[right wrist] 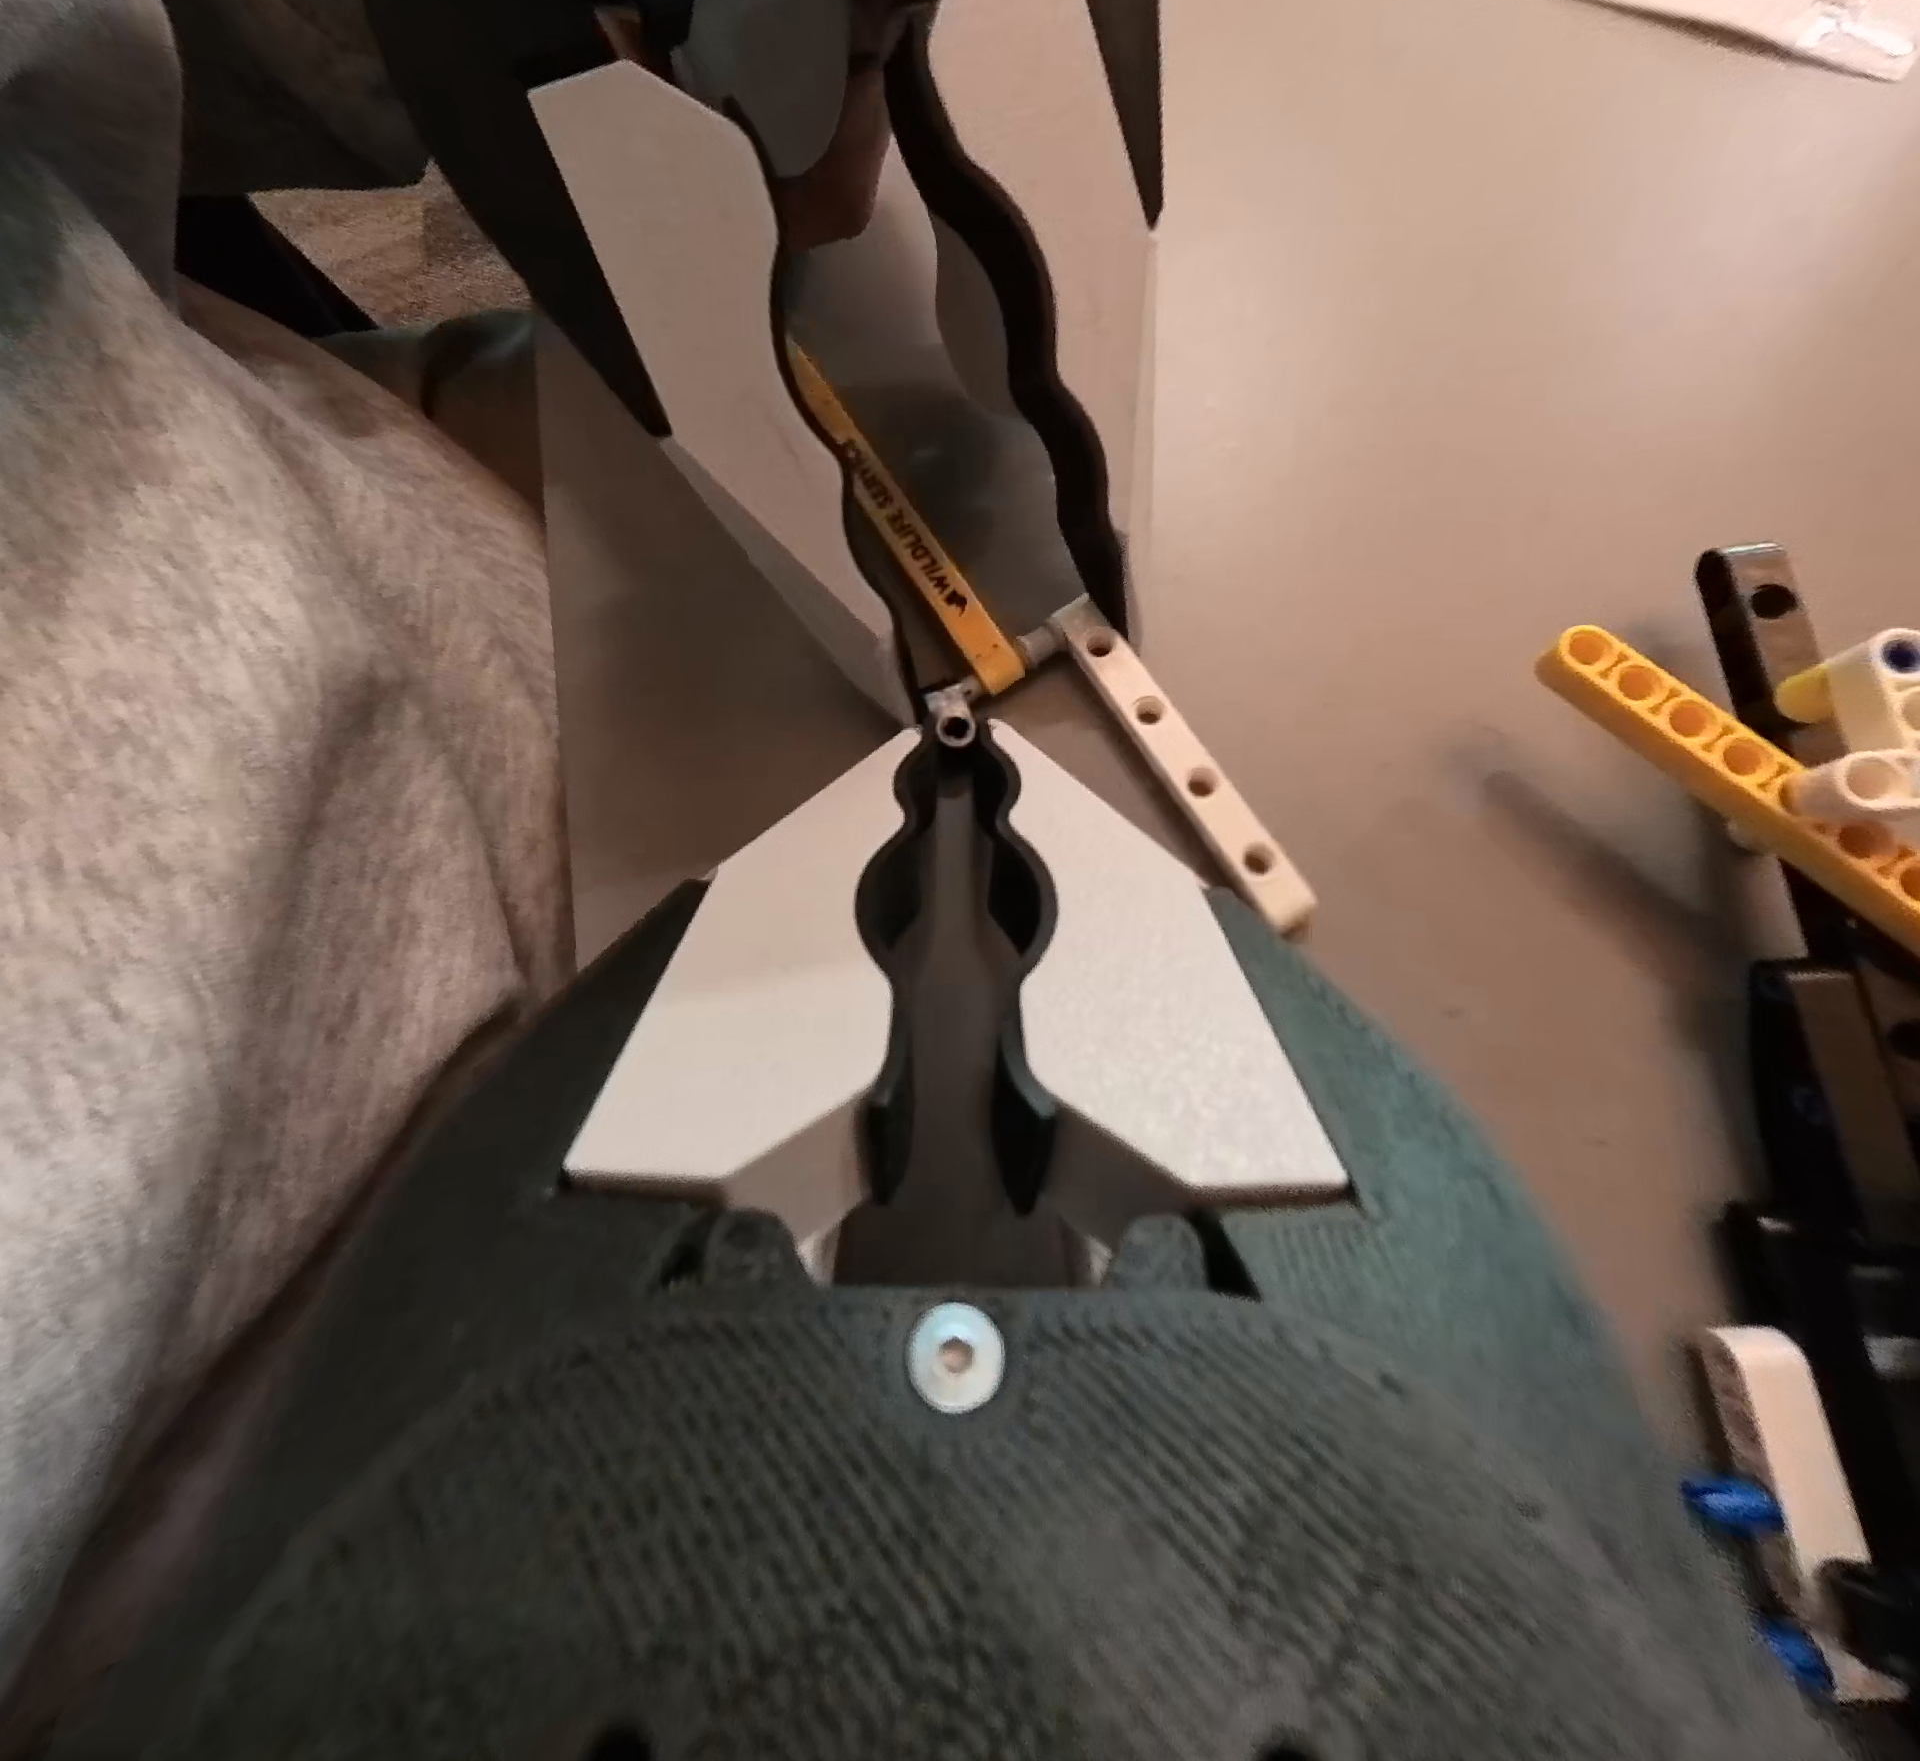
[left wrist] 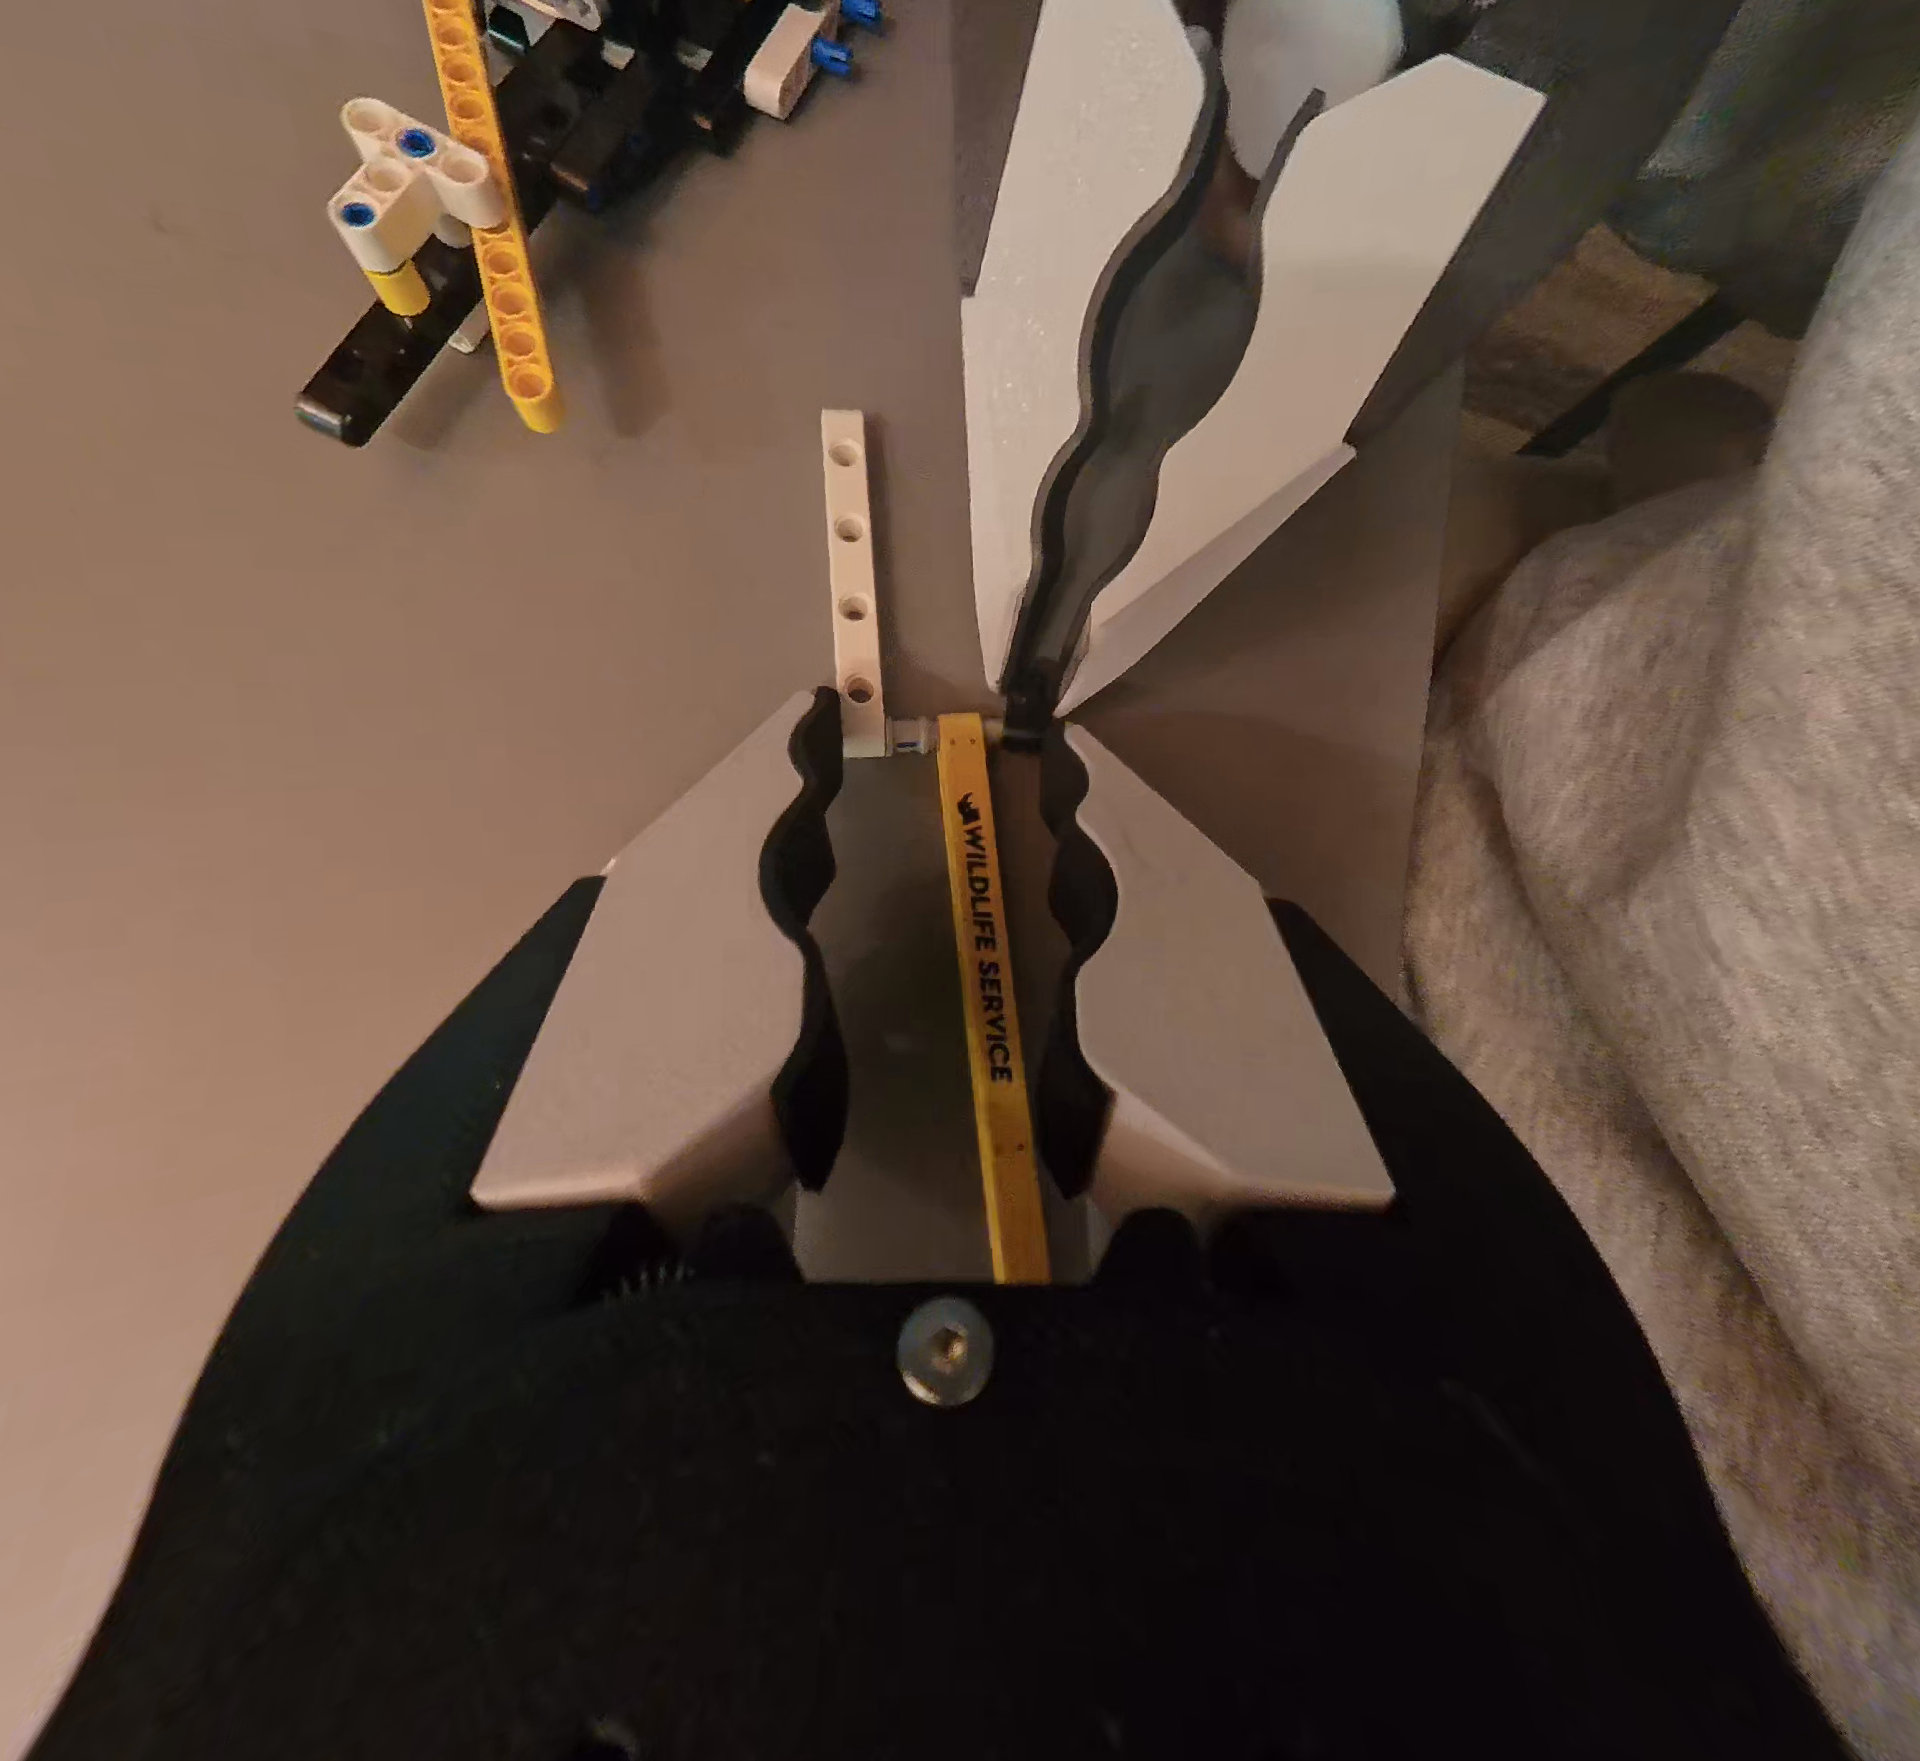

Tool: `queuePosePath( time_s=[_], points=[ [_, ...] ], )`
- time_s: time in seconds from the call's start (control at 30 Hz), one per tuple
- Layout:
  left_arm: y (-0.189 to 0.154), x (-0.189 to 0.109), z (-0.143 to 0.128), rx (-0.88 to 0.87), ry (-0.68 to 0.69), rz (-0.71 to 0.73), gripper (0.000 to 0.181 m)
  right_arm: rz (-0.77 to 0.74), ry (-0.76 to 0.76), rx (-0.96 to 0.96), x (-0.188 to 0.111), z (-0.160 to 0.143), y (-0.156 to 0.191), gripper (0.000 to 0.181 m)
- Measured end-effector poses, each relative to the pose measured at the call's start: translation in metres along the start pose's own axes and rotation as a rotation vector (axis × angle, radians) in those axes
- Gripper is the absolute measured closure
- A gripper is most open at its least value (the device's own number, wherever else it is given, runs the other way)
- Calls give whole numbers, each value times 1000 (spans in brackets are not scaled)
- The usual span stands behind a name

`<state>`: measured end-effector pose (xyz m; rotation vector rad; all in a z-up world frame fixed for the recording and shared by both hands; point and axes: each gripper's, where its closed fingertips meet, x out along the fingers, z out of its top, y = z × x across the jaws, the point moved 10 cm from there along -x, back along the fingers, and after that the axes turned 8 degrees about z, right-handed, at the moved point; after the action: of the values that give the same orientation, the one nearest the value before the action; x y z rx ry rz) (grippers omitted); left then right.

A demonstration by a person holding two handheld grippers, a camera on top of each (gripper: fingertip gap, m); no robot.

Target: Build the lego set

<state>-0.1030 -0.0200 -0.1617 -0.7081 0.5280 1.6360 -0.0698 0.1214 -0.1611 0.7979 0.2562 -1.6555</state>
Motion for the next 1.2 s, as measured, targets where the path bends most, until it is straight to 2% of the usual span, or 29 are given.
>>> queuePosePath(
  time_s=[0.13,0.3,0.6,1.2],
  points=[
    [-1,-1,-1,8,0,-8,144,-22,-4,-1,0,-1,3,176],
    [-2,0,-1,53,1,-29,143,71,16,-26,0,0,-3,177],
    [-1,1,-1,89,3,-42,142,122,35,-71,-1,-1,-6,176],
    [0,2,0,125,4,-59,144,156,50,-91,1,0,-11,177]
  ],
)
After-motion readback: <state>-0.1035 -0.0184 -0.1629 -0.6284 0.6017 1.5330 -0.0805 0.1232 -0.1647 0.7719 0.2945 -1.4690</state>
